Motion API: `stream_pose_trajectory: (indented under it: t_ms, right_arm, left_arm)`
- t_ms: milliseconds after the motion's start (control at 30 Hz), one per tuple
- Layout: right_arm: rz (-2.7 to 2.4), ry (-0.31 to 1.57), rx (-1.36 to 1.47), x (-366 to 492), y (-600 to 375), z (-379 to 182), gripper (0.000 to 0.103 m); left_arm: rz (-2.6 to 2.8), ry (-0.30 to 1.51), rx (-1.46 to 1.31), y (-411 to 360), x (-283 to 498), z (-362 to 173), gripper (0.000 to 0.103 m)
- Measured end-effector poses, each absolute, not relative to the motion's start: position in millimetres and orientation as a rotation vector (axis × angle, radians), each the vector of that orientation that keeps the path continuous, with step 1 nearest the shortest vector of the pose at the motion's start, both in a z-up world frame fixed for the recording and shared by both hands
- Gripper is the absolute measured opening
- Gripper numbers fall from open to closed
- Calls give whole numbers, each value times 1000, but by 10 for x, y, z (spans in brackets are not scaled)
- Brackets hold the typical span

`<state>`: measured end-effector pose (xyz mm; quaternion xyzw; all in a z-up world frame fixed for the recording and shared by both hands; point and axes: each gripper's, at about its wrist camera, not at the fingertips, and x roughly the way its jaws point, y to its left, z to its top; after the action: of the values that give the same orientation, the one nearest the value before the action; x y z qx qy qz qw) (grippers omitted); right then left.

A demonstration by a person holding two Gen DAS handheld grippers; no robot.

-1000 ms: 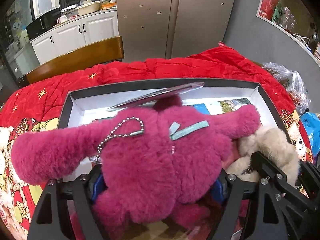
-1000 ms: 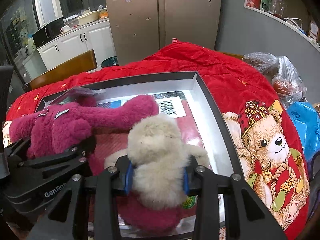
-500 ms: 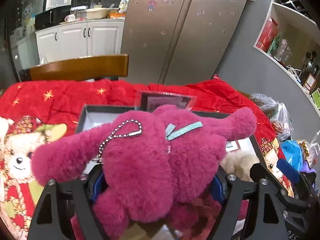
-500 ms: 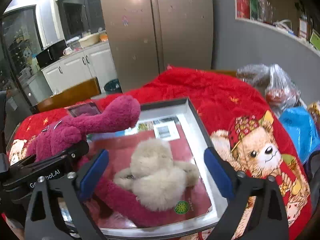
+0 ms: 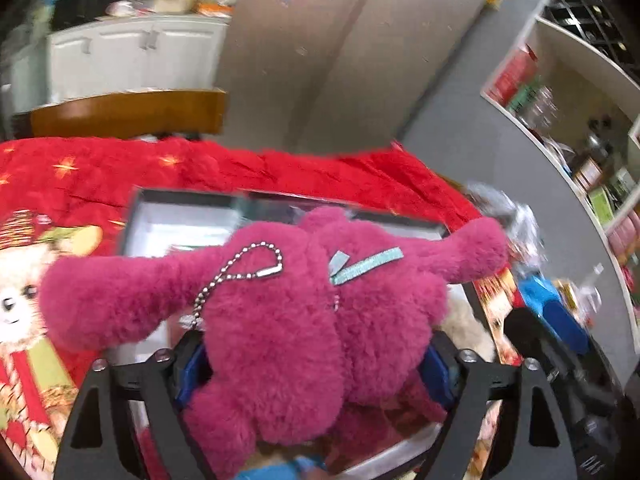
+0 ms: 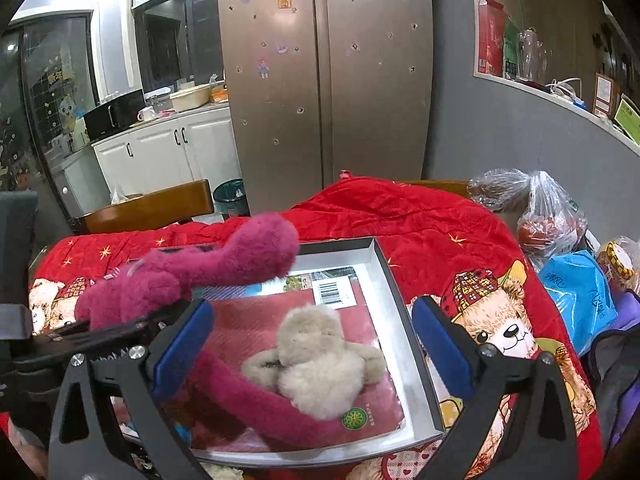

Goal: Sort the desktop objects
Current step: 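Open both grippers to release the plushes into the box and withdraw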

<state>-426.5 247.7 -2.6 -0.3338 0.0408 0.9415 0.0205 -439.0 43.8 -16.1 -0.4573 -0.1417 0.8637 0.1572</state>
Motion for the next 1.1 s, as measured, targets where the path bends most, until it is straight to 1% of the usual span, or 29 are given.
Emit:
stream_pose_trajectory:
  t_ms: [33, 100, 133, 200, 233, 367, 533, 767, 967, 1100]
  right_arm:
    - [2919, 144, -1032, -4253, 2475, -21, 101]
    - [2931, 144, -1039, -4248, 2471, -12, 101]
    - [2932, 127, -1043, -4251, 2455, -13, 101]
    - [2940, 118, -1040, -4246, 2440, -5, 101]
    - [2948, 134, -1031, -4236, 2447, 14, 101]
    - [2976, 136, -996, -4189, 2433, 93, 101]
    - [3026, 180, -939, -4111, 2449, 234, 101]
    - [3097, 159, -835, -3891, 2407, 552, 101]
    - [3186, 66, -656, -3412, 2256, 1044, 103]
    - [3250, 78, -511, -2938, 2124, 1322, 103]
  left_arm:
    - [2435, -404, -1330, 459, -4415, -200, 93]
    - [2435, -422, -1284, 458, -4412, -232, 95]
    - [2474, -403, -1271, 461, -4402, -222, 96]
    - [2524, -363, -1260, 461, -4382, -172, 103]
    - [2542, -342, -1242, 456, -4369, -131, 103]
    - [2645, -225, -1139, 473, -4275, 69, 103]
    - [2689, -218, -1033, 448, -4167, 245, 103]
    - [2772, -164, -870, 418, -3906, 621, 103]
    - [2862, -126, -625, 306, -3365, 1098, 103]
    - [2848, -110, -532, 264, -2918, 1292, 103]
